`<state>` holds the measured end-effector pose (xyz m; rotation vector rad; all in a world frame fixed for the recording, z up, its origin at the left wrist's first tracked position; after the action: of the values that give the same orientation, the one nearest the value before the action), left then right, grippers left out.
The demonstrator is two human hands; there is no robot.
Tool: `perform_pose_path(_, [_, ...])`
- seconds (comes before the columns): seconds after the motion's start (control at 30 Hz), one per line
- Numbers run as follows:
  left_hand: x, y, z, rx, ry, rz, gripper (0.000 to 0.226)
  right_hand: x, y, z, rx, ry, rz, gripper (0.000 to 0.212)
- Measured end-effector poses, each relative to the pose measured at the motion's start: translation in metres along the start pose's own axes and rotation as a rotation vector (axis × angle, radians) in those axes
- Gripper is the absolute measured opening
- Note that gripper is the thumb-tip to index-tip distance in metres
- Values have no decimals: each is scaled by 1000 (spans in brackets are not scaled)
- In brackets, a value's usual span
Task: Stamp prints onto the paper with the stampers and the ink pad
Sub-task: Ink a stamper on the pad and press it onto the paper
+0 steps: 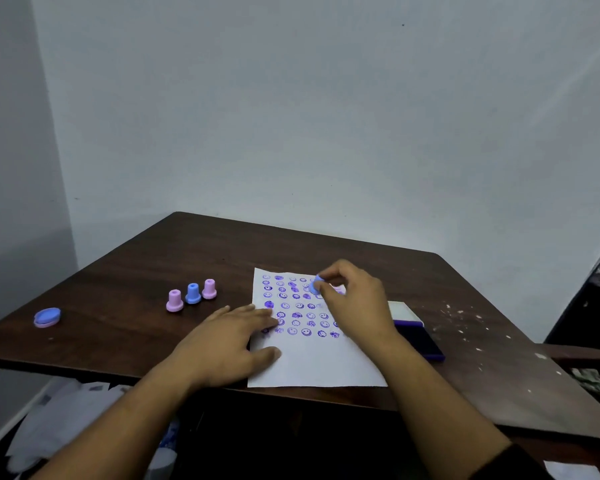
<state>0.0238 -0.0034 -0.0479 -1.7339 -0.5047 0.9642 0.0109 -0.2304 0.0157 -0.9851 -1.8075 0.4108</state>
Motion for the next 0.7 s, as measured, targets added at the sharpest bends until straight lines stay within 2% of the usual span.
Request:
perform_pose_path(0.33, [-1, 0, -1, -15, 1, 7, 70, 69, 76, -43, 187, -102, 10, 10])
perform_pose_path(0.5, [-2, -2, 0, -44, 18, -2, 69, 86, 106, -50, 282, -132, 97, 38])
perform_pose_path(0.7, [-3, -4, -2, -59, 35, 11, 65, 89, 126, -54, 341, -118, 138, 42])
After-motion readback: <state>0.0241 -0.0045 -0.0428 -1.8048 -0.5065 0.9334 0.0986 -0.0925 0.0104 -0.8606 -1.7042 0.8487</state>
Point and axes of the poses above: each hand's wrist, its own z-axis away from the middle knuckle, its own y-axis out of the palm, x = y × z, the point moved 5 cm from there along -z, towards the middle knuckle, and after that the axes turned 3 degrees about x, right-handed, at the moved point
